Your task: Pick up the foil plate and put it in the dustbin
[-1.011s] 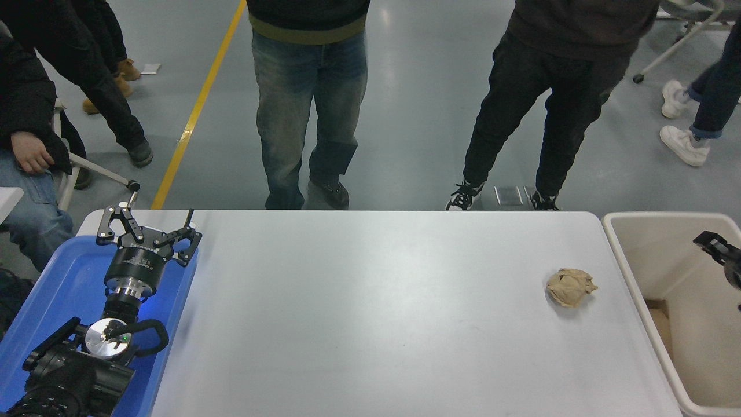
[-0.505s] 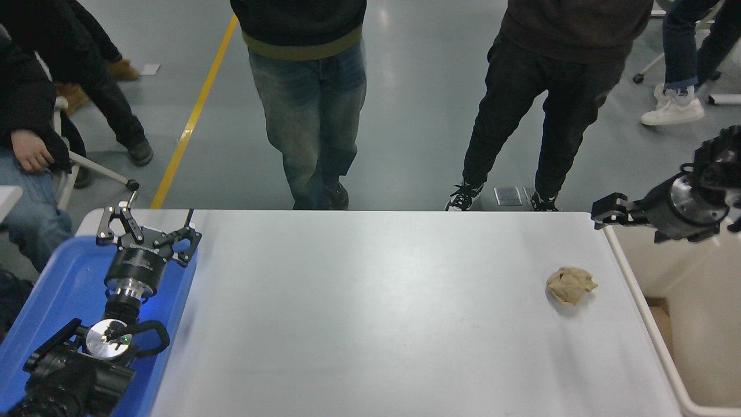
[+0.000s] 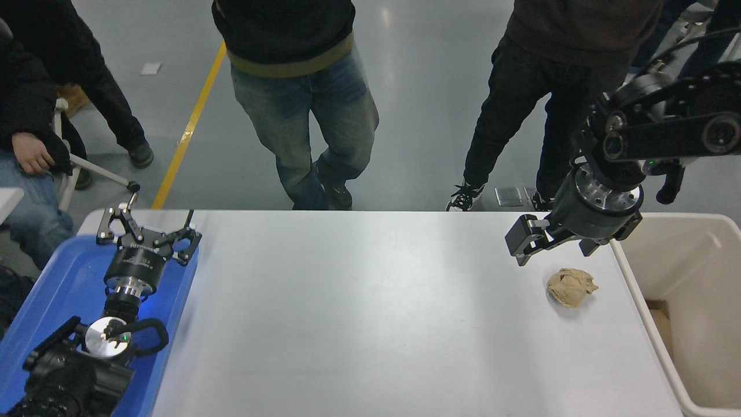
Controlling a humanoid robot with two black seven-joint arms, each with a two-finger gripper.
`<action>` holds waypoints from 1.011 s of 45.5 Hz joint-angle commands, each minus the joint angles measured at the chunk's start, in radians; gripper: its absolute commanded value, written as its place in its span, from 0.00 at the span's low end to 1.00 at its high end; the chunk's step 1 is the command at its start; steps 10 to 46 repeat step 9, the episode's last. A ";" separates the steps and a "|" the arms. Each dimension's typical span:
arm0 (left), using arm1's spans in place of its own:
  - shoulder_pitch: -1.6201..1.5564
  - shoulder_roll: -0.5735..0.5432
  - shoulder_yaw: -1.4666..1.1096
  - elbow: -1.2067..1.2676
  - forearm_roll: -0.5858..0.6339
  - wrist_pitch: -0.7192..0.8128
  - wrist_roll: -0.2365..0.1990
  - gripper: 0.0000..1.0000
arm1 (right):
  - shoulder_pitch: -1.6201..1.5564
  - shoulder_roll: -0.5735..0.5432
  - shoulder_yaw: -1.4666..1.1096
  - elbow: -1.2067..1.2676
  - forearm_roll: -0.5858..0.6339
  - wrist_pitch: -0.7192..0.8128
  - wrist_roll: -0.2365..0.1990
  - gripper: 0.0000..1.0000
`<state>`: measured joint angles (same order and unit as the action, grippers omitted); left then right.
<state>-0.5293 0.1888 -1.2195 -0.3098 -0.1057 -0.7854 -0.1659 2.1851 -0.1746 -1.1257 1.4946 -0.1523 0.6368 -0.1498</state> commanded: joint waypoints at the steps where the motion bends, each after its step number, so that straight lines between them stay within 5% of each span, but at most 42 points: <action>1: 0.000 0.000 0.000 0.000 0.000 0.000 -0.001 0.99 | 0.025 0.093 -0.009 0.015 0.066 0.011 0.004 1.00; 46: 0.000 0.000 -0.002 0.000 0.000 0.000 0.000 0.99 | 0.024 0.092 -0.014 0.015 0.069 0.009 0.004 1.00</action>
